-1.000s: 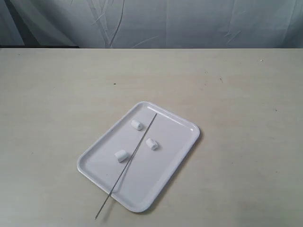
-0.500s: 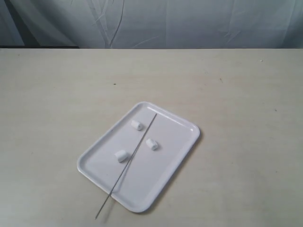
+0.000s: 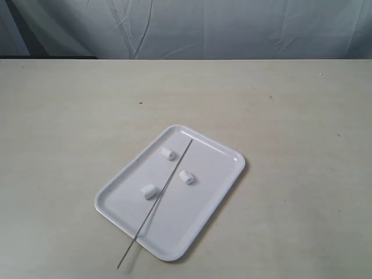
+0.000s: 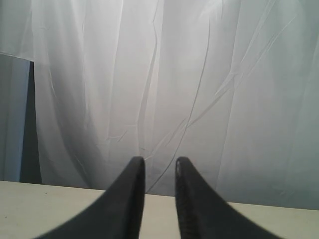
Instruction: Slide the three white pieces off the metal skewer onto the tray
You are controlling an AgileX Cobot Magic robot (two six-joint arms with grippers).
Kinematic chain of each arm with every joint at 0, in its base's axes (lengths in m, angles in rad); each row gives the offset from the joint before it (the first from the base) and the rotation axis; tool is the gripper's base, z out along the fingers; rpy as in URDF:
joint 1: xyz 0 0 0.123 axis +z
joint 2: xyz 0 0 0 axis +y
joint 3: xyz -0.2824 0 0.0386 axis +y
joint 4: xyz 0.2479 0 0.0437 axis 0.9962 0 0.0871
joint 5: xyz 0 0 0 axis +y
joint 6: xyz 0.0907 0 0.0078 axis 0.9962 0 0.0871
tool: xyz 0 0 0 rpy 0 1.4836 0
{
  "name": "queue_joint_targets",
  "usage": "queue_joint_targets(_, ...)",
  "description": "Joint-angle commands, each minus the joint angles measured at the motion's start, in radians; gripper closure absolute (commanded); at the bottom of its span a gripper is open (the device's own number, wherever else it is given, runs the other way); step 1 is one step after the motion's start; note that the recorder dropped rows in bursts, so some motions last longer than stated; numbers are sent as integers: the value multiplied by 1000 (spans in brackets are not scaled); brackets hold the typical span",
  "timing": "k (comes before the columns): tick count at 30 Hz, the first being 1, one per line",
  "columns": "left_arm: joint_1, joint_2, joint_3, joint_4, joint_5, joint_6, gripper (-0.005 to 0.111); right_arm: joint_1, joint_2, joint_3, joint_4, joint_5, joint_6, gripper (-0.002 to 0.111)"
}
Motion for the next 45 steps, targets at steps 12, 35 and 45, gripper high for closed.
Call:
queue_joint_targets(12, 275, -6, 7, -3, -56, 2, 84, -165, -203, 4, -9, -3, -6, 66)
queue_joint_targets(35, 543, -6, 7, -1, -36, 2, 84, -224, -203, 121, -9, -57, -6, 66)
queue_joint_targets(45, 543, -6, 7, -1, -38, 2, 84, -224, -203, 188, 470, 154, -13, 66)
